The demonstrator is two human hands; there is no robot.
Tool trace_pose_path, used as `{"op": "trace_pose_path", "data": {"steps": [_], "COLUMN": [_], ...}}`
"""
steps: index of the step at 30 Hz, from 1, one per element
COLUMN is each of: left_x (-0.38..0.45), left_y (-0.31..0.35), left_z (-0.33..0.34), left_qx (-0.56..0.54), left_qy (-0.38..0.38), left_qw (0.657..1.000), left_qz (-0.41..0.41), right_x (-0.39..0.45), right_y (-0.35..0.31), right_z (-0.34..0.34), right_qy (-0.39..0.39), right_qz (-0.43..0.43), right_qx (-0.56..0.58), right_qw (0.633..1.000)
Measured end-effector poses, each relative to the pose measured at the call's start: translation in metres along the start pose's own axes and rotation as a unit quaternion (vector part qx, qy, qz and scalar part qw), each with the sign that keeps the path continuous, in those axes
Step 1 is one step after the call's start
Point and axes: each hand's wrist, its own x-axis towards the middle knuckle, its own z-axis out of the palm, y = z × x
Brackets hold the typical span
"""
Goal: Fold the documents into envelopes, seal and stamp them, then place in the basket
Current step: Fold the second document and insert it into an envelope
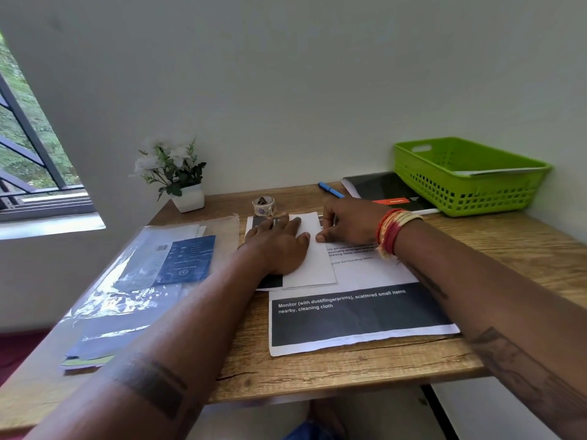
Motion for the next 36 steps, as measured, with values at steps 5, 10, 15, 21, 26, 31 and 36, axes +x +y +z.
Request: {"op": "trace_pose_path", "data": {"steps": [5, 10, 15, 21, 26, 31, 36], "left_x": [0.0, 0.003, 0.003, 0.003, 0.002, 0.002, 0.003], "left_y": [0.0, -0.001, -0.001, -0.001, -0.001, -0.001, -0.001], "left_z": [0.0, 0.001, 0.001, 0.001, 0.002, 0.002, 0.002], "left_qx": [0.003, 0.005, 0.009, 0.007, 0.007, 0.008, 0.009], "left_qy": [0.0, -0.004, -0.004, -0.003, -0.002, -0.001, -0.005], "left_qw": [1.0, 1.0, 1.0, 1.0, 1.0, 1.0, 1.0], "left_qz": [-0.002, -0.002, -0.002, -0.001, 0.002, 0.005, 0.005], "right_x": [-0.006, -0.013, -0.017, -0.019, -0.019, -0.008, 0.001], "right_y": [0.002, -0.003, -0.006, -0.008, 0.0, 0.021, 0.031], "right_z": [-0.008, -0.016, -0.02, -0.021, -0.02, -0.012, -0.005], "right_qy": [-0.068, -0.146, -0.21, -0.27, -0.248, -0.122, -0.046], "right_qz": [-0.007, -0.025, -0.049, -0.062, -0.075, -0.111, -0.08], "right_qx": [0.006, 0.0, 0.017, 0.03, 0.074, 0.105, 0.099], "right_qw": [0.998, 0.989, 0.976, 0.96, 0.963, 0.981, 0.991]}}
